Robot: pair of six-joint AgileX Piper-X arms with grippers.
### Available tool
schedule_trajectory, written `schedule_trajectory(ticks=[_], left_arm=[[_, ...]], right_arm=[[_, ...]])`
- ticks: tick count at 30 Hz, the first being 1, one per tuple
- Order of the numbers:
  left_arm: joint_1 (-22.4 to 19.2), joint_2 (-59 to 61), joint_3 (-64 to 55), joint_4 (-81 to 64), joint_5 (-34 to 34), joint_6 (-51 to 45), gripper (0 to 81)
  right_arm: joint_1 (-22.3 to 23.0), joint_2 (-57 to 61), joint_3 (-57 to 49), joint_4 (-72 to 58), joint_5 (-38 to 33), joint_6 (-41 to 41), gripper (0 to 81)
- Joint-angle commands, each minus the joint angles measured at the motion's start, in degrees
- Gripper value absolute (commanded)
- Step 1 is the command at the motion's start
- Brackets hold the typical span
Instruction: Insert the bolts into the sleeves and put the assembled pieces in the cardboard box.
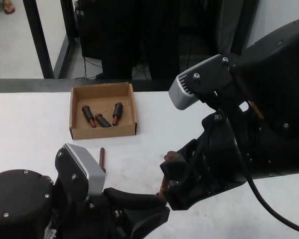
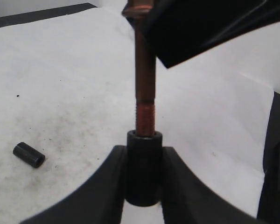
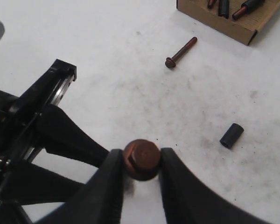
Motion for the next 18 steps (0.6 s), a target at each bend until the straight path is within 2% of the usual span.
schedule_trajectory(ticks=[1, 7, 14, 16, 18], left_arm=[[-0.05, -0.09, -0.49, -4.04, -2.33, -1.35, 0.8], [-0.05, -0.09, -0.49, -9.85, -7.39, -9.71, 0.8], [-0.05, -0.09, -0.49, -16.39, -7.66, -15.15, 0.8], [-0.05, -0.09, -0.49, -17.01, -7.66, -16.83, 0.8], [-0.05, -0.09, -0.49, -17.89, -7.79, -18.0, 0.8]], right_arm=[[0.29, -0.18, -0.53, 0.78, -2.17, 0.66, 0.3], [0.29, -0.84, -0.53, 1.85, -2.17, 0.66, 0.3], [0.29, -2.42, -0.53, 1.85, -3.31, 0.66, 0.1], [0.29, -2.48, -0.53, 1.85, -5.35, 0.66, 3.9], [0.29, -2.48, -0.53, 1.85, -7.66, 0.66, 11.4]])
